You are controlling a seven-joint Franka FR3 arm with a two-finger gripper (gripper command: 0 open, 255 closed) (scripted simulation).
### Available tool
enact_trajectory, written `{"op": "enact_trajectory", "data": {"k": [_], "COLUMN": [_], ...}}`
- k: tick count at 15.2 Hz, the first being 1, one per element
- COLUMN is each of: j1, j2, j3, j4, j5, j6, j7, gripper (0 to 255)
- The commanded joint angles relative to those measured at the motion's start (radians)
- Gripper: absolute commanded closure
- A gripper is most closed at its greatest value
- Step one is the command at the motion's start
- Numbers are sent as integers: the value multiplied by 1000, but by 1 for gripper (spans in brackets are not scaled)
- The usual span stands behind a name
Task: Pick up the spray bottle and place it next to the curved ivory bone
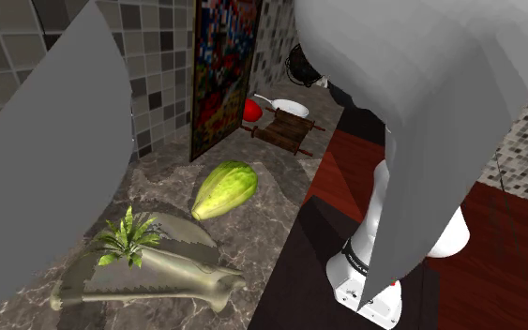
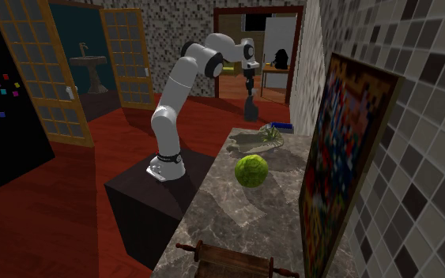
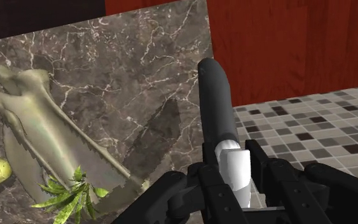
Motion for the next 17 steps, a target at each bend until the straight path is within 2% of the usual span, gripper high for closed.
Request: {"op": "enact_trajectory", "data": {"k": [1,10,17], "j1": [-3,-12,-12], "j2": [5,32,32], "j3": [-3,-21,-21], "j4": [-25,-119,-119], "j5": [-6,-38,-38], "j6": [27,131,131], "j7": [9,44,44], "gripper": [255,255,255]}}
